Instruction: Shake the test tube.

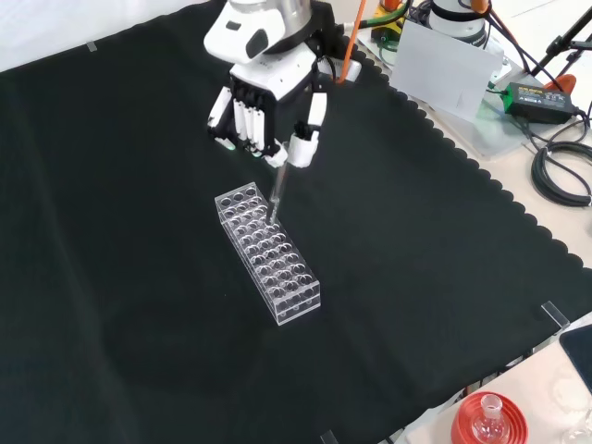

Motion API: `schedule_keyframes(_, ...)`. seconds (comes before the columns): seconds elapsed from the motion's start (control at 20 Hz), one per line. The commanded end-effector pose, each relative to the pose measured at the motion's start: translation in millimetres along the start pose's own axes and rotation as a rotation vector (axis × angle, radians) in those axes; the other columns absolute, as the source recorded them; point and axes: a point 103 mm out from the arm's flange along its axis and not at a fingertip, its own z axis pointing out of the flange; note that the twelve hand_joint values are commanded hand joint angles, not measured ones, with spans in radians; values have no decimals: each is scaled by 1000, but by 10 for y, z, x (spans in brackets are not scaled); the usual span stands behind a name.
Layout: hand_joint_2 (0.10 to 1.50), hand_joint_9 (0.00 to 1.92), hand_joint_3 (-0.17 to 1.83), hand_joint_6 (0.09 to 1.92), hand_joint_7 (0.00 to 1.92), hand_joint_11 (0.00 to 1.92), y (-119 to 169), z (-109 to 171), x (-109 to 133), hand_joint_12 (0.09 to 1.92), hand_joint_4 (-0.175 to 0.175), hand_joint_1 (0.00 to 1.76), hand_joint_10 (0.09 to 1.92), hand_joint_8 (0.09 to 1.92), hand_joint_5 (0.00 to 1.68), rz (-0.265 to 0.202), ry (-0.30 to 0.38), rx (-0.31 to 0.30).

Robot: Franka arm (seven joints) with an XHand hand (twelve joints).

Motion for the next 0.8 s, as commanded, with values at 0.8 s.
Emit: schedule_keyframes(0.8, 735, 1163, 518, 660, 1292, 452, -375, -254, -347, 1391, -175, 1307, 544, 624, 1231, 74, -17, 20)
